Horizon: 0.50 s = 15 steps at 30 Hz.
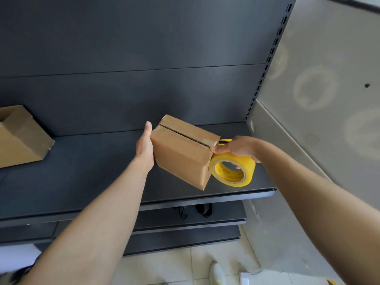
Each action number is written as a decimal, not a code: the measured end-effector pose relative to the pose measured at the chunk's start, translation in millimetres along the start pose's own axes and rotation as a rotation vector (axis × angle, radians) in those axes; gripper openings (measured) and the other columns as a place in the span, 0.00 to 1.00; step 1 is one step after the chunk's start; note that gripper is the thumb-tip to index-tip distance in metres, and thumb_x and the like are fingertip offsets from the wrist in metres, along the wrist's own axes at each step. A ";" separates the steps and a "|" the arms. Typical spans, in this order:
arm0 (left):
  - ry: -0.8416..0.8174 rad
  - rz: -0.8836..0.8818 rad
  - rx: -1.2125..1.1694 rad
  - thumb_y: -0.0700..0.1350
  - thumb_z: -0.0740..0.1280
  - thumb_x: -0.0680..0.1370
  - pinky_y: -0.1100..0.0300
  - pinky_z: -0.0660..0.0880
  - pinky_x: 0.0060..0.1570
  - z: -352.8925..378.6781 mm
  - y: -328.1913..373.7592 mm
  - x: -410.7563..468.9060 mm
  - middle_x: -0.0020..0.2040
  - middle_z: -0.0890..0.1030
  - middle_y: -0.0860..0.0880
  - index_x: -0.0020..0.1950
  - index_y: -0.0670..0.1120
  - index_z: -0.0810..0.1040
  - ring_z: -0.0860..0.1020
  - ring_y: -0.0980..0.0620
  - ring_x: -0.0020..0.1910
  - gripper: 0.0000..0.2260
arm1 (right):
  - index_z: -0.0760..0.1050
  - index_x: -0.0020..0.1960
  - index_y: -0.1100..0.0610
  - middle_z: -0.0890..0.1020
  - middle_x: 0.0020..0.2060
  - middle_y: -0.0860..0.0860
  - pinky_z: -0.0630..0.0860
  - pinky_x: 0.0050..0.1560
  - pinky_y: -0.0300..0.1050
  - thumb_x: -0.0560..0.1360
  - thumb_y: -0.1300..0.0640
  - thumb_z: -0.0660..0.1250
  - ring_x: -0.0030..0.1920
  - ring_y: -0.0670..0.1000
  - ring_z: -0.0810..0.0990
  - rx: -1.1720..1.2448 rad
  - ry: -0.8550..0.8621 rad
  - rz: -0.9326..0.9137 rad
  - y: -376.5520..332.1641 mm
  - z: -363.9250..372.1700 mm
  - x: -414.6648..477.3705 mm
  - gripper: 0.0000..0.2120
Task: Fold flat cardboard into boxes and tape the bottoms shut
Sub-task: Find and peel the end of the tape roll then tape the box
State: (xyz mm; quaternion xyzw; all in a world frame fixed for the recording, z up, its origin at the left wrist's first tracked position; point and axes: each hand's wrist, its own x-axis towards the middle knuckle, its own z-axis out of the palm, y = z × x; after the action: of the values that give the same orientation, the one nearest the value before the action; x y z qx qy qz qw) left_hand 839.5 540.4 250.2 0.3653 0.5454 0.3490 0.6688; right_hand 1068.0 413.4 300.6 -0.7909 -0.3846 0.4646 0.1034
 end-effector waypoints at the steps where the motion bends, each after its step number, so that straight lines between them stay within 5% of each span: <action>1: -0.020 0.060 0.102 0.68 0.61 0.74 0.62 0.72 0.44 -2.6 -0.8 -0.4 0.54 0.81 0.54 0.55 0.51 0.78 0.79 0.57 0.49 0.23 | 0.81 0.43 0.55 0.85 0.36 0.52 0.79 0.35 0.44 0.63 0.32 0.72 0.34 0.53 0.84 0.012 -0.009 0.003 -4.2 2.6 0.1 0.26; 4: -0.016 0.198 0.393 0.67 0.62 0.74 0.59 0.65 0.52 -14.7 -1.7 2.6 0.61 0.68 0.58 0.70 0.54 0.67 0.70 0.56 0.55 0.29 | 0.81 0.44 0.54 0.84 0.35 0.52 0.79 0.34 0.43 0.65 0.35 0.73 0.33 0.53 0.83 0.069 -0.019 0.002 -15.7 11.5 1.4 0.23; 6: -0.015 0.187 0.384 0.66 0.62 0.75 0.61 0.67 0.48 -20.4 2.4 6.0 0.59 0.71 0.55 0.69 0.50 0.65 0.71 0.57 0.52 0.28 | 0.80 0.44 0.53 0.84 0.37 0.51 0.78 0.32 0.42 0.67 0.36 0.72 0.34 0.52 0.83 0.089 -0.013 0.001 -22.3 16.4 2.1 0.21; 11: 0.104 -0.012 -0.401 0.51 0.54 0.83 0.65 0.74 0.35 -34.9 9.5 10.2 0.33 0.81 0.51 0.43 0.43 0.77 0.77 0.56 0.32 0.18 | 0.78 0.44 0.52 0.81 0.40 0.51 0.74 0.29 0.41 0.69 0.37 0.71 0.38 0.52 0.80 0.144 0.006 0.048 -31.5 23.7 0.3 0.19; 15: 0.199 -0.075 -0.600 0.41 0.56 0.82 0.64 0.75 0.30 -44.9 0.5 14.2 0.29 0.82 0.49 0.42 0.39 0.78 0.77 0.54 0.32 0.14 | 0.79 0.53 0.55 0.80 0.44 0.53 0.75 0.33 0.44 0.68 0.38 0.71 0.40 0.54 0.80 0.181 0.018 0.089 -35.7 29.1 -1.0 0.24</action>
State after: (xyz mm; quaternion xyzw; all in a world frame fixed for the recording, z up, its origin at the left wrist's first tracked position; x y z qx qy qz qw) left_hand 797.5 557.8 237.7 0.0954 0.4939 0.5034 0.7025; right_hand 1025.7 431.5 303.9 -0.7989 -0.3044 0.4944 0.1571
